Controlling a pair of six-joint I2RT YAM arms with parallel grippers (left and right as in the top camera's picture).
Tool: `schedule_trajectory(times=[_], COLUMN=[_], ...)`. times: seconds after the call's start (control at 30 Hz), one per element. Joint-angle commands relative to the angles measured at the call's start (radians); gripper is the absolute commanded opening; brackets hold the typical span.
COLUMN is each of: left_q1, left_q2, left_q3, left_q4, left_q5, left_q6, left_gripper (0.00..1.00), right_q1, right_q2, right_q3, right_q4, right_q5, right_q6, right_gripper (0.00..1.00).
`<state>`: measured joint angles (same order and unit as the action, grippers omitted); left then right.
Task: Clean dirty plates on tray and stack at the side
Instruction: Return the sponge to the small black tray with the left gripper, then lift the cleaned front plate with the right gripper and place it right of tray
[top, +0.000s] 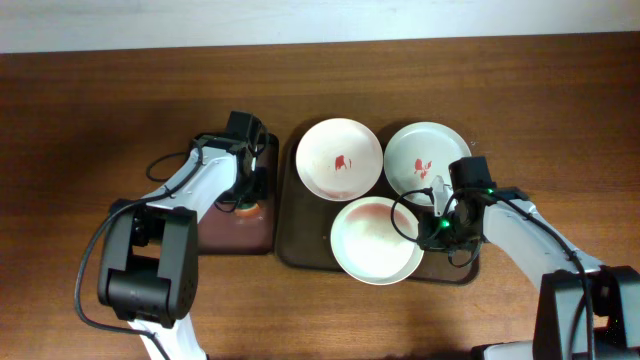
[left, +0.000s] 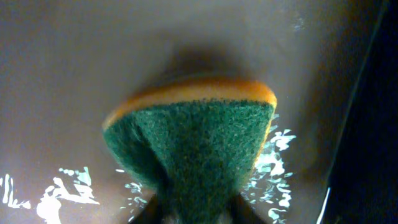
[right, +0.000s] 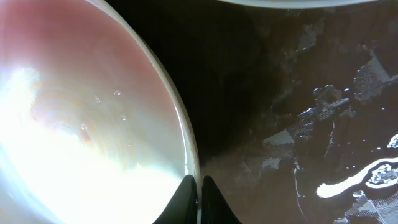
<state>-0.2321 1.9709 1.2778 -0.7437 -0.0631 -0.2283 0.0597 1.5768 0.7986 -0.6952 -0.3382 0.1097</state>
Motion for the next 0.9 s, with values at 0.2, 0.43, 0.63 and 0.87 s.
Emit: schedule_trajectory(times=[0.2,0.43,0.63,0.87], left_q1=[0.011,0.011,0.014,0.013], left_q2=[-0.002,-0.002,-0.037,-0.211], left_q3=[0.074,0.034,0.059,0.058], left_q4=[-0.175,-0.175,-0.198,-0.171], left_q5=[0.043,0.041,0.038,0.045], left_q6=[-0.002,-0.002,-0.002,-0.024], left_gripper=[0.71,0.03,0.64,1.00], right_q1=[0.006,0.006,0.006,0.007], right_q2=[0.005,0.005,-0.033,-0.328], right_q3=[0.013,0.013,0.018,0.076], right_q4=[-0.007,-0.008,-0.032,-0.061], right_q5=[0.008,0.008,0.008,0.234], right_q6=[0.003,0.003,-0.012,-0.026], right_gripper=[0.06,0.06,0.04,0.04])
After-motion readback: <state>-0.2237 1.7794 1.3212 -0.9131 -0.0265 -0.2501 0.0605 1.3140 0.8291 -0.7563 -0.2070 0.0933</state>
